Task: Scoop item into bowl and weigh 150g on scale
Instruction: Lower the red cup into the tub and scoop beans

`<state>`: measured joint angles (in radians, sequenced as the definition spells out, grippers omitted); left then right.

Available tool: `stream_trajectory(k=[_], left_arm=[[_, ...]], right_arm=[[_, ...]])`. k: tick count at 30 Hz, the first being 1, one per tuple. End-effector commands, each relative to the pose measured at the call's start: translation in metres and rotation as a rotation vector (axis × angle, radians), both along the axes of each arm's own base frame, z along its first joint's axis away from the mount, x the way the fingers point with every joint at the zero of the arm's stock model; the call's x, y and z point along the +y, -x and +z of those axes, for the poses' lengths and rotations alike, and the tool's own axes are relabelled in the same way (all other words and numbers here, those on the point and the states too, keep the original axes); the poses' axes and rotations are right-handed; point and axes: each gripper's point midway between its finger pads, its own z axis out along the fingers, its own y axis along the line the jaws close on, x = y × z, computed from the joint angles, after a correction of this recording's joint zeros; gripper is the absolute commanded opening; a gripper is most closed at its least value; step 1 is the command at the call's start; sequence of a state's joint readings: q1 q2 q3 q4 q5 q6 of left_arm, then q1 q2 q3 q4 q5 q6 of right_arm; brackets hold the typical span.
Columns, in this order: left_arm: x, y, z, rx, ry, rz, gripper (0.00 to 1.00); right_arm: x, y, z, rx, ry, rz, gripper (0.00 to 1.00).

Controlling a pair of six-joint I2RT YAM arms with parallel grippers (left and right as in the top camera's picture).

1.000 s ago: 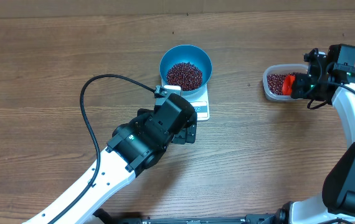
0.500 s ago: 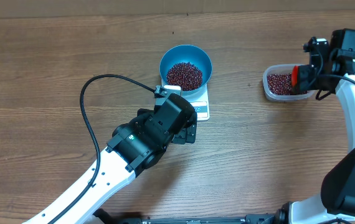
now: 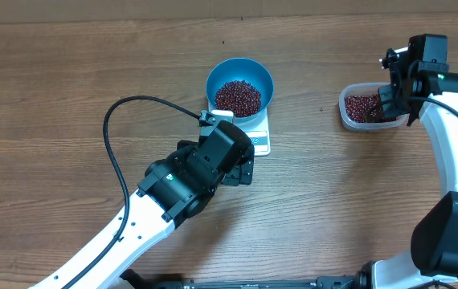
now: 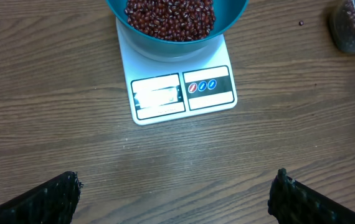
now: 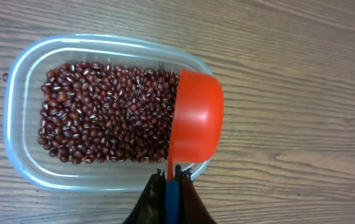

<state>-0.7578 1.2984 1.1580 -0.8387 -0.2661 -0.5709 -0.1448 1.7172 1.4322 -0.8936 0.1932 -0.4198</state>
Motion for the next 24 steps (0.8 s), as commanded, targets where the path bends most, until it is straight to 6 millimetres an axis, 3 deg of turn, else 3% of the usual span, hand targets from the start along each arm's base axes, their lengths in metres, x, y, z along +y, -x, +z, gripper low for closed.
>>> stream_trajectory(k=[1, 6, 16, 24], left_arm=[[0.0, -0.001, 0.001, -0.004, 0.002, 0.014, 0.99], [0.0, -0.001, 0.001, -0.004, 0.002, 0.014, 1.0], [0.0, -0.001, 0.001, -0.004, 0.002, 0.014, 1.0], [0.0, -0.001, 0.001, -0.004, 0.002, 0.014, 0.99]], right_arm=[[-0.006, 0.006, -0.017, 0.054, 0.008, -0.02, 0.04], [0.0, 0.006, -0.039, 0.109, -0.028, -0.006, 0.04], [-0.002, 0.011, -0.045, 0.132, -0.045, -0.013, 0.04], [0.03, 0.014, -0.055, 0.138, -0.221, 0.055, 0.04]])
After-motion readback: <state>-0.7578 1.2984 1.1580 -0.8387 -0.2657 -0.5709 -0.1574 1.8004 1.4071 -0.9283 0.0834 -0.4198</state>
